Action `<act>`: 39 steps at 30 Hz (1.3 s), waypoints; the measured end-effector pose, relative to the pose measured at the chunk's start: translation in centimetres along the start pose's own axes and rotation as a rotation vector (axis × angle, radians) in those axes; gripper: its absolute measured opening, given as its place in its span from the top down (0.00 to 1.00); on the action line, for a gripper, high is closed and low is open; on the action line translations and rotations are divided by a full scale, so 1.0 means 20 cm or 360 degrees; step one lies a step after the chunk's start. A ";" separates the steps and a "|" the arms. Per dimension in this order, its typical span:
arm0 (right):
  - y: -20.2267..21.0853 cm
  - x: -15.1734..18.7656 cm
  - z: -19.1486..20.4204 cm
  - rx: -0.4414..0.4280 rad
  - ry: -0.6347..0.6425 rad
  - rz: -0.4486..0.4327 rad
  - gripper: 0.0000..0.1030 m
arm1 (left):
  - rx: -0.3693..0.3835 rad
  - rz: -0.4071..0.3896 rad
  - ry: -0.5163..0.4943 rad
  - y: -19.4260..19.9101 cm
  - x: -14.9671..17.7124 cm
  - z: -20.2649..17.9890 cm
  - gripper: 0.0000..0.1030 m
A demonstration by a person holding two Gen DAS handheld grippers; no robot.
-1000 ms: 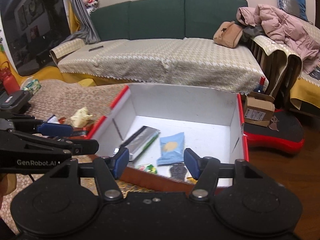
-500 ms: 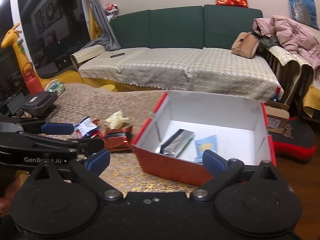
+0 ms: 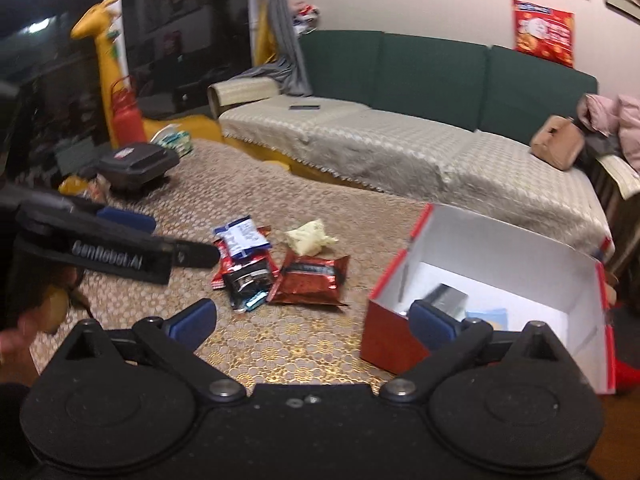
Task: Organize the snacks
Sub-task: 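Withdraw both grippers from the box toward the snack pile, then grasp the blue-white milk biscuit packet with the left gripper while the right gripper grasps the red chocolate packet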
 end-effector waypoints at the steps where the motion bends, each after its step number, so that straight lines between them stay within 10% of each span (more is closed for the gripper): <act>1: -0.03 -0.01 0.02 -0.0015 0.0014 0.0011 0.01 | -0.0013 0.0007 0.0029 -0.02 -0.01 0.04 0.12; 27: -0.82 -0.11 0.29 -0.0204 0.1191 0.0326 0.06 | -0.0333 0.0426 0.0774 -0.82 -0.20 0.65 0.12; 39: -1.09 0.01 0.38 -0.0198 0.1615 0.0488 0.12 | -0.0475 0.0559 0.0875 -0.99 -0.19 0.69 0.12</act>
Point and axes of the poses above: each gripper's, at about its wrist camera, not at the fingertips, and y roughly against the way its jaws point, z to its left, x to its underside, the point moved 5 cm from there along -y, roughly the way its jaws point, and after that the axes turned 8 degrees about x, right-handed, at the moved point
